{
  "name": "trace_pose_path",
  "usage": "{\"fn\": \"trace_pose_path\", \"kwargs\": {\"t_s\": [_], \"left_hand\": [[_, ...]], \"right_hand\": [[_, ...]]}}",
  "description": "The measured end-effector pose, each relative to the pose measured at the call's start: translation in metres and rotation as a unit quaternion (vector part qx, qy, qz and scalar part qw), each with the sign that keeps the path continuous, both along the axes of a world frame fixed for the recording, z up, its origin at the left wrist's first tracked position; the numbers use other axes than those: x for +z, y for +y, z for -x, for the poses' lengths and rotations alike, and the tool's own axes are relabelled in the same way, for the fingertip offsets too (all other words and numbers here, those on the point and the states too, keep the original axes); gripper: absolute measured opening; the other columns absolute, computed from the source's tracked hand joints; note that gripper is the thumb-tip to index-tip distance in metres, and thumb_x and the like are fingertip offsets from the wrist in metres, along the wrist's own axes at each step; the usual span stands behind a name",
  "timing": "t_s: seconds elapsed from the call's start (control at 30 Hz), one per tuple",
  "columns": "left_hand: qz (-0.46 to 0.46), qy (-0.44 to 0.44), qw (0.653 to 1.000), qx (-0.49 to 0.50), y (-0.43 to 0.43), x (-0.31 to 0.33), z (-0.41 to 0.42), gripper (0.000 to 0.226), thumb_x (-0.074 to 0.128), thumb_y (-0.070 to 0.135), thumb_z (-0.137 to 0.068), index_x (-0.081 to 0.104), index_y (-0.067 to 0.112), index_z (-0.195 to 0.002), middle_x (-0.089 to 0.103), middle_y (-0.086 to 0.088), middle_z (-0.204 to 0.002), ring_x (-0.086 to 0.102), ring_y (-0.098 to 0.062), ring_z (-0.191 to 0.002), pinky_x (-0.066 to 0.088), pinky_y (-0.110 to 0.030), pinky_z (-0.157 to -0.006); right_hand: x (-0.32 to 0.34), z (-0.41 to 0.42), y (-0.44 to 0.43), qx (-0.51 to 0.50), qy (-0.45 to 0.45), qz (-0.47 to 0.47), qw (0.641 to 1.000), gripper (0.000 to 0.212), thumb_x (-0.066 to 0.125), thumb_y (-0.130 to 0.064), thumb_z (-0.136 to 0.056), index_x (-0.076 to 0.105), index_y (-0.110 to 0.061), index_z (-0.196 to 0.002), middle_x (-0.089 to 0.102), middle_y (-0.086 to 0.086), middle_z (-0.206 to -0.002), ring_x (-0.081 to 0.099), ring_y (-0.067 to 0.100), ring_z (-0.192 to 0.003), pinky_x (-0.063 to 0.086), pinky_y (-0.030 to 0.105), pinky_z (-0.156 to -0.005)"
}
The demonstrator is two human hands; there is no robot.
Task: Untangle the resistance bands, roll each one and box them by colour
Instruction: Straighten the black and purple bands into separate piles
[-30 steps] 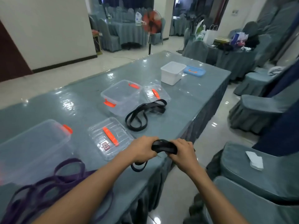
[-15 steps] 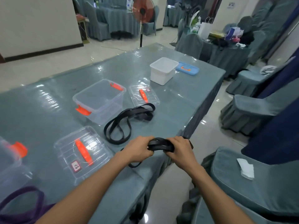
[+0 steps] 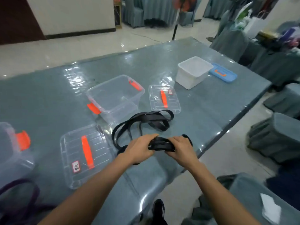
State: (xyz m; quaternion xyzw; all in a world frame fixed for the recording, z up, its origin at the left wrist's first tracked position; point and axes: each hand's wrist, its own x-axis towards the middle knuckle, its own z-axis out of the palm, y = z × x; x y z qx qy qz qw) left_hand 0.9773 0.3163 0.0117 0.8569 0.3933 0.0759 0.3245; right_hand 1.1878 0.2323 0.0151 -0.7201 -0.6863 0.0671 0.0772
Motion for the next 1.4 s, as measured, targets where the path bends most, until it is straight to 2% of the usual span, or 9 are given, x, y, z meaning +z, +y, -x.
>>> {"fn": "trace_pose_path", "kwargs": {"t_s": [0.17, 0.27, 0.4, 0.57, 0.77, 1.03, 1.23, 1.33, 1.4], "left_hand": [[-0.018, 0.041, 0.997, 0.059, 0.014, -0.010, -0.007, 0.068, 0.066, 0.041, -0.085, 0.037, 0.040, -0.146, 0.057, 0.009, -0.138, 0.055, -0.019, -0.125, 0.046, -0.041, -0.101], [-0.026, 0.114, 0.989, 0.093, 0.022, -0.017, -0.017, 0.076, 0.065, 0.045, -0.087, 0.031, 0.036, -0.153, 0.044, 0.007, -0.153, 0.040, -0.019, -0.141, 0.033, -0.046, -0.113], [-0.046, 0.177, 0.977, 0.108, 0.022, -0.029, -0.029, 0.081, 0.063, 0.051, -0.089, 0.025, 0.030, -0.157, 0.030, 0.005, -0.162, 0.024, -0.018, -0.150, 0.020, -0.049, -0.121], [-0.029, 0.204, 0.969, 0.139, 0.012, -0.037, -0.033, 0.073, 0.059, 0.052, -0.090, 0.031, 0.030, -0.155, 0.036, 0.004, -0.159, 0.030, -0.020, -0.147, 0.026, -0.046, -0.116], [-0.008, 0.200, 0.959, 0.202, -0.007, -0.025, -0.008, 0.064, 0.057, 0.048, -0.093, 0.038, 0.032, -0.152, 0.046, 0.003, -0.153, 0.040, -0.022, -0.142, 0.034, -0.043, -0.114], [-0.023, 0.147, 0.932, 0.331, -0.059, -0.002, 0.102, 0.051, 0.059, 0.038, -0.097, 0.050, 0.025, -0.145, 0.054, 0.000, -0.148, 0.048, -0.023, -0.137, 0.038, -0.039, -0.112], [-0.051, 0.129, 0.886, 0.443, -0.146, 0.013, 0.230, 0.048, 0.056, 0.040, -0.099, 0.052, 0.027, -0.145, 0.058, 0.002, -0.145, 0.052, -0.022, -0.132, 0.039, -0.035, -0.110], [-0.059, 0.113, 0.865, 0.485, -0.198, 0.021, 0.296, 0.045, 0.055, 0.041, -0.097, 0.055, 0.030, -0.140, 0.065, 0.001, -0.129, 0.058, -0.024, -0.120, 0.047, -0.043, -0.099], [-0.056, 0.110, 0.851, 0.511, -0.235, 0.021, 0.339, 0.046, 0.055, 0.042, -0.098, 0.054, 0.027, -0.142, 0.063, -0.001, -0.133, 0.056, -0.024, -0.123, 0.046, -0.042, -0.102]], "right_hand": [[-0.016, -0.014, 0.052, 0.071, -0.034, 0.016, 0.997, 0.053, 0.074, -0.043, -0.078, 0.063, -0.019, -0.125, 0.068, 0.002, -0.112, 0.058, 0.028, -0.107, 0.039, 0.040, -0.092], [-0.035, -0.024, 0.073, 0.116, -0.047, 0.077, 0.989, 0.070, 0.071, -0.044, -0.083, 0.048, -0.019, -0.144, 0.056, 0.002, -0.140, 0.047, 0.028, -0.131, 0.030, 0.041, -0.108], [-0.057, -0.037, 0.087, 0.164, -0.046, 0.116, 0.979, 0.076, 0.068, -0.048, -0.086, 0.040, -0.021, -0.150, 0.038, 0.003, -0.157, 0.032, 0.027, -0.144, 0.023, 0.041, -0.116], [-0.070, -0.042, 0.095, 0.208, -0.026, 0.157, 0.965, 0.068, 0.058, -0.043, -0.095, 0.031, -0.024, -0.155, 0.028, 0.004, -0.163, 0.026, 0.025, -0.148, 0.022, 0.043, -0.120], [-0.059, -0.021, 0.098, 0.257, -0.006, 0.131, 0.957, 0.058, 0.054, -0.034, -0.096, 0.037, -0.026, -0.151, 0.035, 0.000, -0.159, 0.033, 0.024, -0.144, 0.026, 0.039, -0.116], [-0.027, 0.103, 0.093, 0.377, 0.011, 0.064, 0.924, 0.048, 0.059, -0.027, -0.090, 0.055, -0.020, -0.136, 0.053, 0.003, -0.145, 0.049, 0.028, -0.132, 0.040, 0.039, -0.107], [-0.007, 0.261, 0.048, 0.466, 0.042, 0.063, 0.882, 0.053, 0.059, -0.025, -0.094, 0.049, -0.019, -0.146, 0.044, 0.006, -0.155, 0.045, 0.029, -0.138, 0.036, 0.039, -0.112], [0.003, 0.344, 0.009, 0.502, 0.059, 0.053, 0.861, 0.051, 0.066, -0.020, -0.089, 0.056, -0.015, -0.139, 0.055, 0.012, -0.144, 0.054, 0.036, -0.129, 0.042, 0.043, -0.107], [0.006, 0.397, -0.019, 0.524, 0.083, 0.052, 0.846, 0.048, 0.070, -0.017, -0.085, 0.062, -0.014, -0.132, 0.063, 0.014, -0.134, 0.060, 0.039, -0.120, 0.050, 0.047, -0.098]]}}
